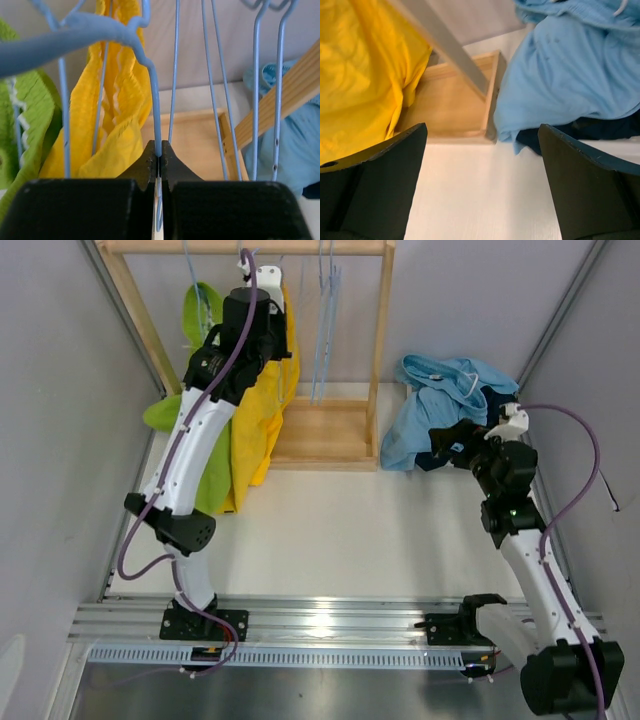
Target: Remove the shorts from the hanger
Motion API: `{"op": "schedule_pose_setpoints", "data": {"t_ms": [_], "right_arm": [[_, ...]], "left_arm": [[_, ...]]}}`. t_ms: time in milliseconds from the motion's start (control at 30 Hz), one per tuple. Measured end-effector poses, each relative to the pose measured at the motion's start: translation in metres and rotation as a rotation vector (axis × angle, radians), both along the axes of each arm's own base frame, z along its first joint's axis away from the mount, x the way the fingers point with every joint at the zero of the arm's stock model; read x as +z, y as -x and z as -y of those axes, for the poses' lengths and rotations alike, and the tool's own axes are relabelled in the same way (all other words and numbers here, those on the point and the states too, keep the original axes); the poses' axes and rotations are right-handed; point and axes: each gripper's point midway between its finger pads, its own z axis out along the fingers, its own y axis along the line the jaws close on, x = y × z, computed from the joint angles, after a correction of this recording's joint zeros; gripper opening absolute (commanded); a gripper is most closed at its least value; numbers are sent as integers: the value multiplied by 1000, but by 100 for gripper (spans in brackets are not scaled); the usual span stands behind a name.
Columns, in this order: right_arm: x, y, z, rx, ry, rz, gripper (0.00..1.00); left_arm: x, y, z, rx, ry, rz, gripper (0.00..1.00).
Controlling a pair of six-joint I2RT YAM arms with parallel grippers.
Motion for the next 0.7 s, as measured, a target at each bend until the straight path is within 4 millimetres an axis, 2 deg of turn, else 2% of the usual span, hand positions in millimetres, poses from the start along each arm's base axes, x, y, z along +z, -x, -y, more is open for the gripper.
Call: {"op": "schedule_pose_setpoints", "data": {"t_ms": [133,267,367,533,700], "right_arm": [[-12,28,-25,80,0,-4,99],[-37,41,-45,137,13,-71,99],[-51,49,-57,170,21,-99,100],[-69,56,-70,201,35,-136,99],[-78,61,-81,228,45,-155,99]], "left_arm": [[-2,-37,20,-2,38,65,0],[-11,-57,32,-9,56,86,0],[-2,-67,39,-12,89,136,0],[32,-74,47,-36,155,254,2],[30,-88,58,-61,174,281,5]]}}
